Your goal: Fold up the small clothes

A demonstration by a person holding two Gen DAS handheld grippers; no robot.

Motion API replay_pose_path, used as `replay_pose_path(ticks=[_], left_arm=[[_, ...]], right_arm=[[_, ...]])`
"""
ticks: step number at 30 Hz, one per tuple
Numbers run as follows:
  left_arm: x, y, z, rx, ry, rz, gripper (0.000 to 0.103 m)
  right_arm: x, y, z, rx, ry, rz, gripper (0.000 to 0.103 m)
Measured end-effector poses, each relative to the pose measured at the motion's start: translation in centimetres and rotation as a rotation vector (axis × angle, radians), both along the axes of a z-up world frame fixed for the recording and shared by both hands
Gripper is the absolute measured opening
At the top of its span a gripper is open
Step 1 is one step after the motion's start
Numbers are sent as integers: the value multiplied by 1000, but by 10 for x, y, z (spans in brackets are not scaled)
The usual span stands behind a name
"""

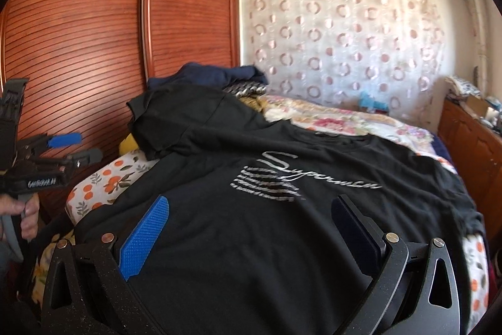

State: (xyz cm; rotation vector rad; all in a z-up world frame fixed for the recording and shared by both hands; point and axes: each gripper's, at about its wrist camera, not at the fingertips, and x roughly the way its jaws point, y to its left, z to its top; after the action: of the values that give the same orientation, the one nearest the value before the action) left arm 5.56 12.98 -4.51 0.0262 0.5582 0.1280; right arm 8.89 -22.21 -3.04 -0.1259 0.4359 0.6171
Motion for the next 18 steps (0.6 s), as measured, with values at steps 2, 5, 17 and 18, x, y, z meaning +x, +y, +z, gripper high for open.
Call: replay_pose_path(ticks=[2, 5, 17, 18], left_arm=[[8, 12, 1, -9, 4, 6, 82], [23, 30, 3, -24, 0, 12, 82], [104, 75, 12, -56, 51, -16, 55], [111, 76, 10, -58, 65, -15, 53]], right_arm=[[7, -1, 0, -2, 28, 24, 103], [16, -3, 2, -16, 49, 59, 103], [50, -18, 10, -21, 126, 137, 101], [50, -17, 10, -24, 125, 137, 101]])
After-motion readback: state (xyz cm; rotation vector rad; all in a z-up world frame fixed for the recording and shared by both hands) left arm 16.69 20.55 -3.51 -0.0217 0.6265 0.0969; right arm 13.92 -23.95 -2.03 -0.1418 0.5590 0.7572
